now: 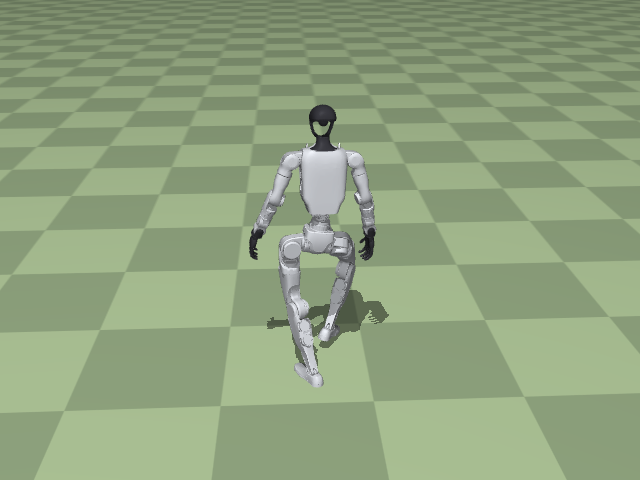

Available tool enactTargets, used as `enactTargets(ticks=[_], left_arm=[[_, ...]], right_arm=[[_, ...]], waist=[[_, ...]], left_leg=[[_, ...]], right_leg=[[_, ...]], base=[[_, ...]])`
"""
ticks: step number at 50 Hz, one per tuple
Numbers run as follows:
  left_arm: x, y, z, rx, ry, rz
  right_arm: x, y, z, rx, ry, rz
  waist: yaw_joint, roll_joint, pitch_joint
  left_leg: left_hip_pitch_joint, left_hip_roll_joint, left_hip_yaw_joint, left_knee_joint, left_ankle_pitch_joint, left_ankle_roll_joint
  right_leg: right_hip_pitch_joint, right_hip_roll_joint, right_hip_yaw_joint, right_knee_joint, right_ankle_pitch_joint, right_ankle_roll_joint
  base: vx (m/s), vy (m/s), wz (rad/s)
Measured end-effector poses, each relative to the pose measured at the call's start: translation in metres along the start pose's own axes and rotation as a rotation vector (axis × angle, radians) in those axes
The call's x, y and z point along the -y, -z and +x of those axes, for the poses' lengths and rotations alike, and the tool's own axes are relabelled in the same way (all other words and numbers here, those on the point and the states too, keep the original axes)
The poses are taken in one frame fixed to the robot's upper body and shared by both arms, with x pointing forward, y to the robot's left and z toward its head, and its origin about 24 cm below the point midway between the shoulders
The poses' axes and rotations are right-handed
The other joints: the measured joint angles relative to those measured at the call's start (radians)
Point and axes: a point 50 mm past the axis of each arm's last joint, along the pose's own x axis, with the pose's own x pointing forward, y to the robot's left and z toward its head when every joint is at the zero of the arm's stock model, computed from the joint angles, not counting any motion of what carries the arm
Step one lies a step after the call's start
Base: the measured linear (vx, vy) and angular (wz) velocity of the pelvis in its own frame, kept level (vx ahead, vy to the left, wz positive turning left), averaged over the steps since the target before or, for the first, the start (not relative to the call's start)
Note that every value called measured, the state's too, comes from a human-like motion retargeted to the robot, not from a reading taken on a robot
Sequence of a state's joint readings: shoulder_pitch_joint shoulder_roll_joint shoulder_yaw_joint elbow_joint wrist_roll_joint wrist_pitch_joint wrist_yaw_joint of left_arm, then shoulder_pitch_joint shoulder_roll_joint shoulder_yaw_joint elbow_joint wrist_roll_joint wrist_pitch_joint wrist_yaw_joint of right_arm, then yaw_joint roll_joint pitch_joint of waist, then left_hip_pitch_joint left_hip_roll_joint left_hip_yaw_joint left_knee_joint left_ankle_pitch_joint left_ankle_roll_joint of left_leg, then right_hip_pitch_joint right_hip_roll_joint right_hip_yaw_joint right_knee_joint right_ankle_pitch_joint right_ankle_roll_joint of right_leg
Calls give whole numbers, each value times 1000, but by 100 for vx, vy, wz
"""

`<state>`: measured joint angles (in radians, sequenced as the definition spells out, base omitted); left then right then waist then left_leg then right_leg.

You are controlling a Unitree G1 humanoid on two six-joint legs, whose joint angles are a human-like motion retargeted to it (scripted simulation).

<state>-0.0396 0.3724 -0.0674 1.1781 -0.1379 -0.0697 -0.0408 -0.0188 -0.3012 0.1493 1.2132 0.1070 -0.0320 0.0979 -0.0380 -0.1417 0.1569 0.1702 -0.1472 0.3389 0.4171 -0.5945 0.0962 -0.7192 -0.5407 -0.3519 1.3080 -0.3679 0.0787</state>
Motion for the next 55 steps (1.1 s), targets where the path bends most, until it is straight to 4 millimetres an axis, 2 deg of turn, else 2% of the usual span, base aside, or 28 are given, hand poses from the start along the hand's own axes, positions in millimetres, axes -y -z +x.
enactTargets(ticks=[3, 7, 10, 13, 15, 17, 20, 23, 27, 30, 40, 45, 48, 50, 53, 55], left_arm=[[-2, -1, 1, -7, -16, 15], [8, 1, 2, -29, 6, -16], [20, 0, 3, -33, 58, -45], [31, -2, 3, -28, 121, -45], [38, -5, 4, -21, 164, -30], [44, -8, 4, -13, 194, -8], [50, -11, 4, -4, 217, 25], [51, -11, 4, -2, 219, 58], [53, -7, 3, -14, 219, 96], [55, -2, 2, -30, 223, 116], [60, 11, -1, -61, 219, 127], [57, 9, 0, -54, 199, 123], [57, 12, -1, -59, 189, 119], [53, 8, 0, -48, 176, 115], [52, 10, -1, -46, 163, 108], [49, 4, 1, -33, 148, 100]], right_arm=[[3, 2, 0, -7, 41, 22], [2, 1, 0, -10, 47, 17], [2, -4, 1, 2, 29, -4], [2, -11, 2, 19, 5, -31], [4, -16, 2, 33, -1, -45], [7, -22, 2, 47, 1, -57], [9, -29, 2, 66, -1, -68], [10, -34, 3, 79, -10, -68], [11, -37, 3, 83, -21, -69], [12, -38, 3, 82, -17, -64], [20, -34, 2, 82, 42, -34], [25, -38, 1, 98, 81, -12], [25, -35, 1, 98, 95, -3], [28, -40, 1, 109, 109, 7], [27, -37, 1, 107, 120, 18], [28, -41, 1, 118, 130, 27]], waist=[[-1, 10, 4], [9, 56, 17], [-2, 108, 21], [13, 182, 28], [33, 231, 29], [59, 266, 29], [99, 295, 24], [125, 292, 25], [131, 270, 27], [122, 262, 26], [84, 268, 45], [67, 254, 49], [56, 246, 57], [51, 233, 47], [40, 221, 57], [37, 209, 44]], left_leg=[[50, 0, 33, -4, -47, 7], [58, 53, -19, 113, -35, -22], [6, 207, 65, 341, 32, -24], [-126, 364, 32, 660, 133, -20], [-220, 443, -8, 824, 152, -3], [-308, 472, -54, 904, 113, 14], [-422, 444, -121, 892, 24, 25], [-485, 356, -183, 738, -42, 13], [-504, 224, -277, 494, -22, -15], [-482, 167, -327, 389, 31, -34], [-342, 157, -298, 337, 17, -25], [-254, 140, -272, 224, 45, -22], [-249, 138, -258, 261, 26, -22], [-207, 121, -252, 164, 60, -18], [-202, 116, -240, 203, 43, -18], [-162, 99, -237, 106, 79, -14]], right_leg=[[6, -4, -17, -64, -20, -5], [57, 101, 1, -109, -74, -37], [111, 183, -8, -176, -92, -56], [164, 302, -33, -248, -106, -89], [196, 380, -43, -304, -107, -102], [224, 441, -36, -358, -98, -102], [263, 503, 2, -430, -83, -89], [305, 523, 58, -479, -79, -69], [365, 517, 127, -516, -92, -48], [412, 517, 166, -536, -107, -39], [545, 528, 234, -579, -132, -6], [603, 516, 252, -645, -115, 17], [605, 507, 260, -607, -132, 25], [621, 496, 264, -656, -118, 32], [623, 486, 273, -614, -136, 39], [636, 477, 277, -661, -123, 45]], base=[[35, -5, -121], [37, -6, -122], [34, -3, -81], [30, -4, -110], [31, -1, -118], [33, 3, -120], [35, 6, -118], [35, 8, -100], [31, 8, -68], [25, 9, -46], [15, 11, -31], [9, 8, -23], [4, 6, -23], [8, 5, -19], [2, 4, -22], [7, 4, -20]])
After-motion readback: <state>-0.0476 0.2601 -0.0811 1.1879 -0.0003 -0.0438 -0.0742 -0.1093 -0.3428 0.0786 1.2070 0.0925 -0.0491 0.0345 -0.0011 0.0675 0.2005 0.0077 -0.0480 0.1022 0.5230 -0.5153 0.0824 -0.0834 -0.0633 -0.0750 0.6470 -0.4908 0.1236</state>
